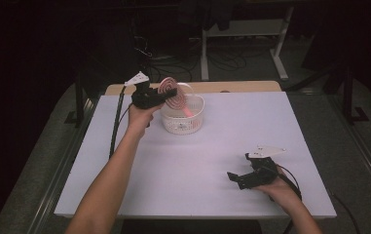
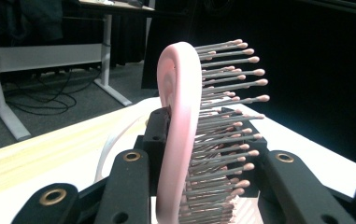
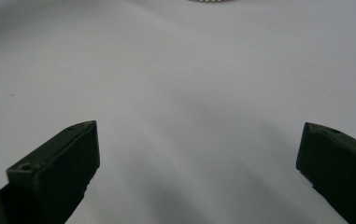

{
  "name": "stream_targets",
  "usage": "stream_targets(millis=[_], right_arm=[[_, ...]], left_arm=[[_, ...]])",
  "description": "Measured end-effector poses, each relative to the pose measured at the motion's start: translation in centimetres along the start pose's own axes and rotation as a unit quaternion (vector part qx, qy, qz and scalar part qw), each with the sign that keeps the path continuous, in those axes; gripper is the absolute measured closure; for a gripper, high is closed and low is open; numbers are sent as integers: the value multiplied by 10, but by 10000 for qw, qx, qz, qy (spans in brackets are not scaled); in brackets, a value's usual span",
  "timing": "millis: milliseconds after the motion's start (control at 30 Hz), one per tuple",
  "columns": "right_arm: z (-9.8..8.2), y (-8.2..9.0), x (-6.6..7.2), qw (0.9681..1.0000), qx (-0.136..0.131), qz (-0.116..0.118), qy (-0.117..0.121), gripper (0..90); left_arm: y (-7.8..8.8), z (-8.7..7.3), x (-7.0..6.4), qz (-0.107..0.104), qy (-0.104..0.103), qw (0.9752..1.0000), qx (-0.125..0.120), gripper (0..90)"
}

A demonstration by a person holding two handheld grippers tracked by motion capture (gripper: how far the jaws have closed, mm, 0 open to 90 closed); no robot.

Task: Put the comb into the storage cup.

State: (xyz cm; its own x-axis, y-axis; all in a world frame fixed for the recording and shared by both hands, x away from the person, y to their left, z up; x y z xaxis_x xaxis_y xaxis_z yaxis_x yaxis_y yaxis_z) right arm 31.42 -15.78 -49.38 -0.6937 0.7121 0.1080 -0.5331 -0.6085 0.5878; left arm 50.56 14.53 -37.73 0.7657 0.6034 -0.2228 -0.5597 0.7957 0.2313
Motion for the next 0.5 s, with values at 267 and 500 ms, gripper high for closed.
stream_targets(millis=[267, 500], right_arm=[[0, 0, 0, 10000, 1, 5, -4, 0], [0, 0, 0, 10000, 6, 2, -7, 0]], left_arm=[[0, -4, 3, 12, 40, 10000, 35, 653], [0, -7, 5, 11, 90, 10000, 42, 648]])
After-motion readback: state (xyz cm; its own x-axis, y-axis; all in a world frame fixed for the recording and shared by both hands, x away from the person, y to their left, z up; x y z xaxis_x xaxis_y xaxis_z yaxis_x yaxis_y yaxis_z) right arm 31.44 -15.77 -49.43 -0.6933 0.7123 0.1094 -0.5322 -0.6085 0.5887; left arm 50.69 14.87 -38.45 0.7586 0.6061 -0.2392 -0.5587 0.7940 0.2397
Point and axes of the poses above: each handheld gripper's, and its own axes: y roughly backward along the jaws, z roughly out of its top, x roughly to its left, the point moved 5 cm from there along -y, roughly forward along the jaws, and after that the axes turned 1 degree about y, right-handed, at the moved point
